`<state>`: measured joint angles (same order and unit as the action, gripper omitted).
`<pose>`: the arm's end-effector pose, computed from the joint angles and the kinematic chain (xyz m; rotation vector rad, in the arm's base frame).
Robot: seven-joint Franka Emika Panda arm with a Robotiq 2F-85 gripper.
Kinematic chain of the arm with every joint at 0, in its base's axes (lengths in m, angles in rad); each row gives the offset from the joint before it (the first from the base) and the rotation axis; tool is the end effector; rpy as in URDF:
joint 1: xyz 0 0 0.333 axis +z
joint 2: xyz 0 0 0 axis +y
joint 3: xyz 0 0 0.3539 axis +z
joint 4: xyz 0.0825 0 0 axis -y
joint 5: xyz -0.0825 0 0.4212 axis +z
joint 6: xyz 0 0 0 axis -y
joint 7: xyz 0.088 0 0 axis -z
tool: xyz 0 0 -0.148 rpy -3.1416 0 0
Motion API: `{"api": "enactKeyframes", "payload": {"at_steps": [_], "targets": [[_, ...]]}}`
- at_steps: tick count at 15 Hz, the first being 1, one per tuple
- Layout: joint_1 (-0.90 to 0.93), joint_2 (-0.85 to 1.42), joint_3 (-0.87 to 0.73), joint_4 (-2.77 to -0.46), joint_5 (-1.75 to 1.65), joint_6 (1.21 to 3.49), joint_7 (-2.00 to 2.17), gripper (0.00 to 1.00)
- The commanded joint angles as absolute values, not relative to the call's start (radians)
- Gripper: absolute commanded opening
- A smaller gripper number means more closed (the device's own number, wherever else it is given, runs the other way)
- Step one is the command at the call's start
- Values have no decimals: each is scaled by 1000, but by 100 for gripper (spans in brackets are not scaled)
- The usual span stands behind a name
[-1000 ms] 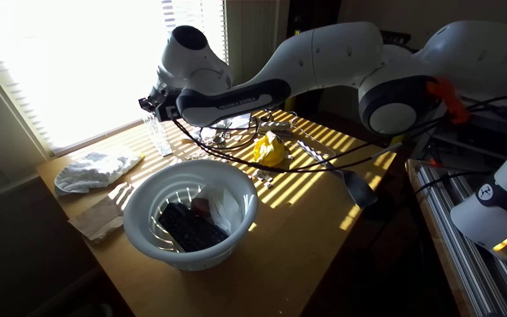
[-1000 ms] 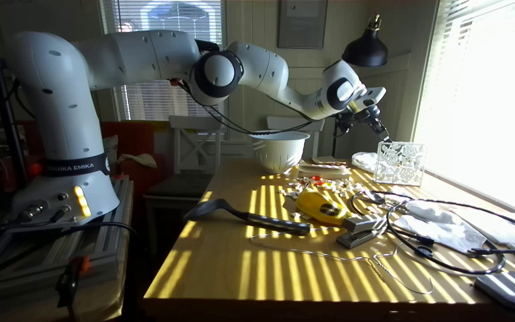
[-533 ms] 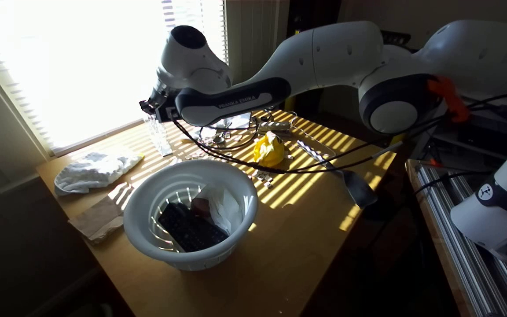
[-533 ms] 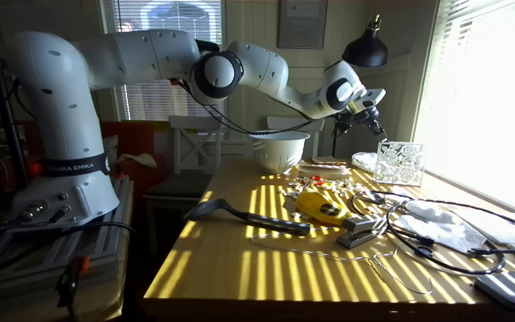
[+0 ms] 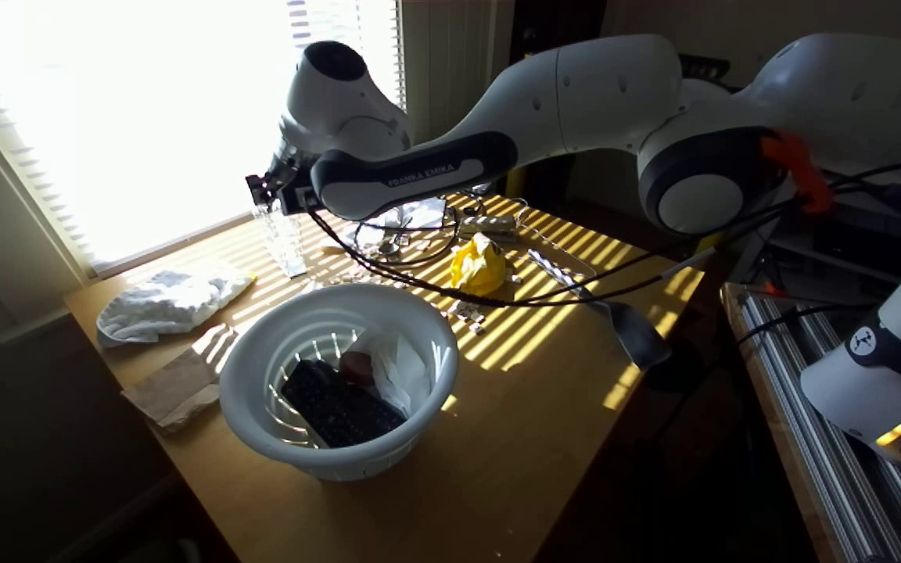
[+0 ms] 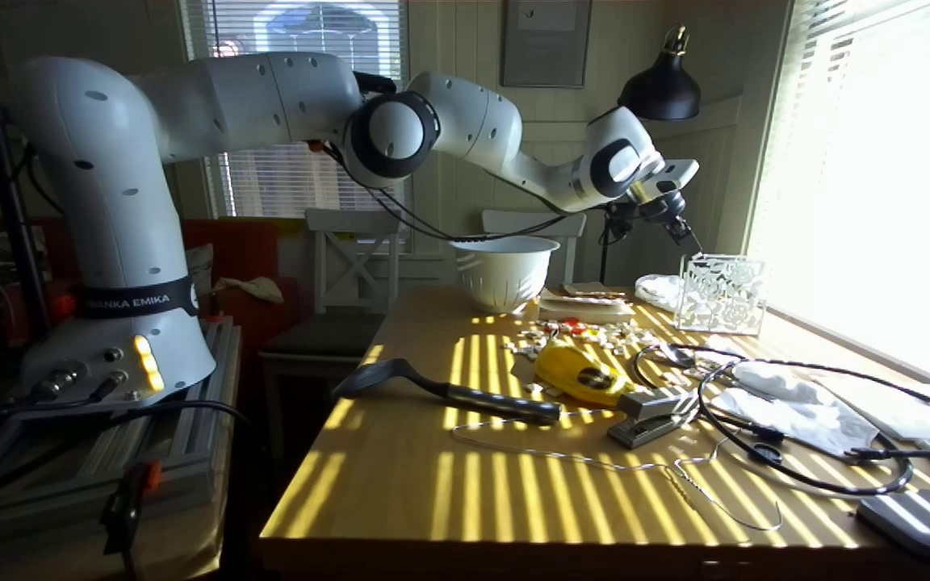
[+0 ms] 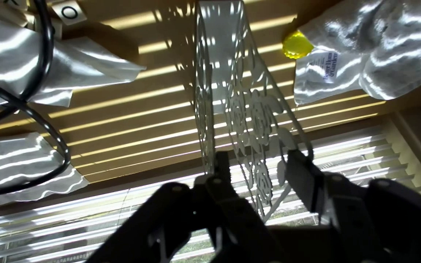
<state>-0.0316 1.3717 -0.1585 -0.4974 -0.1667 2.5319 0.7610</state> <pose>0.9477 -0.0800 0.2189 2.7427 -0.9486 1.0819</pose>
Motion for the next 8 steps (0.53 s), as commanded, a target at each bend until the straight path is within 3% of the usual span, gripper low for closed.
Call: {"api": "enactKeyframes", "payload": {"at_steps": [1, 4, 5, 6, 8], "targets": [[-41, 1365, -119, -512, -142, 2502, 726, 77], [-46, 1366, -108, -511, -144, 2492, 725, 95], [-47, 1367, -107, -509, -147, 2488, 726, 92], [-46, 1371, -110, -506, -153, 2493, 731, 67], [-45, 1371, -112, -505, -157, 2493, 727, 61]]}}
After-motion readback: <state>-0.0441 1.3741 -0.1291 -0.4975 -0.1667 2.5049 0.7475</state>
